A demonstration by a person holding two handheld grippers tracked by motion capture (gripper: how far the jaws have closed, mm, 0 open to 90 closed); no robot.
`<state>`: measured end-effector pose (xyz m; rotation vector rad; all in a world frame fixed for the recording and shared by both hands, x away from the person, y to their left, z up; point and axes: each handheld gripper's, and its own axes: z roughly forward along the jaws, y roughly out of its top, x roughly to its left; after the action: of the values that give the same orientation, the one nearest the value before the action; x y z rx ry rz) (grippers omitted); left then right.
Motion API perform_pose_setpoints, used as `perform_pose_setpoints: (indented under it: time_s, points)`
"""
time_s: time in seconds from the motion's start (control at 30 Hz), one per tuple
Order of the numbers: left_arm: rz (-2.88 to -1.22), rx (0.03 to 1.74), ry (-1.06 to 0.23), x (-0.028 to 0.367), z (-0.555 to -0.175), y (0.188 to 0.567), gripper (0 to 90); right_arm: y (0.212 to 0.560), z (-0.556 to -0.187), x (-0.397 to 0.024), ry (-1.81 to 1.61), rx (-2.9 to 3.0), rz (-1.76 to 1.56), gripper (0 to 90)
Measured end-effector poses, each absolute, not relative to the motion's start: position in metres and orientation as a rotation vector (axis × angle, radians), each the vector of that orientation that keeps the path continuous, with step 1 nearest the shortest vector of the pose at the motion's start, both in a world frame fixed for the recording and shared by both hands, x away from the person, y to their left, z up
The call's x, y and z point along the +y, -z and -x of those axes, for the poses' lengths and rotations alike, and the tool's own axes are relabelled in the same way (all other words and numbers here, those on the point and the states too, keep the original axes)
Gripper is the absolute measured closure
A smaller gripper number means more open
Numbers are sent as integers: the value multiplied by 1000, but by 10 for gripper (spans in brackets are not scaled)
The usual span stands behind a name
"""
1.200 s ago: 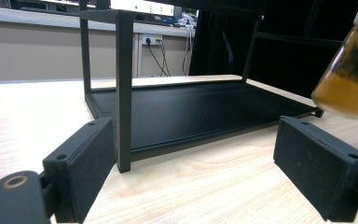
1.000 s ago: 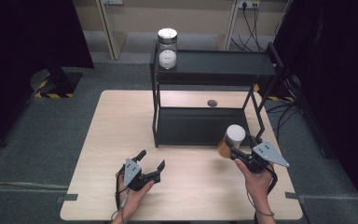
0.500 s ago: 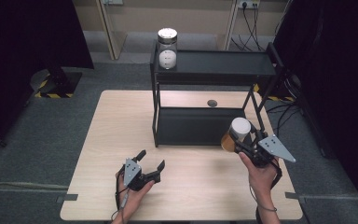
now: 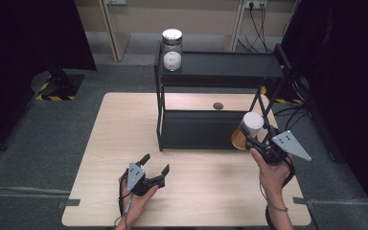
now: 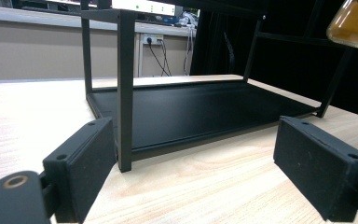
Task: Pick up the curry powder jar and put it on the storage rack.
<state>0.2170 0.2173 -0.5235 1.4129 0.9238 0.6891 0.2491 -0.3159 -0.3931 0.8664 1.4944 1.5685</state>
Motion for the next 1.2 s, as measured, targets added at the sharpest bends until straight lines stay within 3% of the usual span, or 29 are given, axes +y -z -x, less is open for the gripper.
perform_pose_setpoints:
  time_s: [1.2]
  points:
    - [-1419, 920, -701, 216, -216, 523, 127, 354, -269, -316, -1566, 1407, -868, 339]
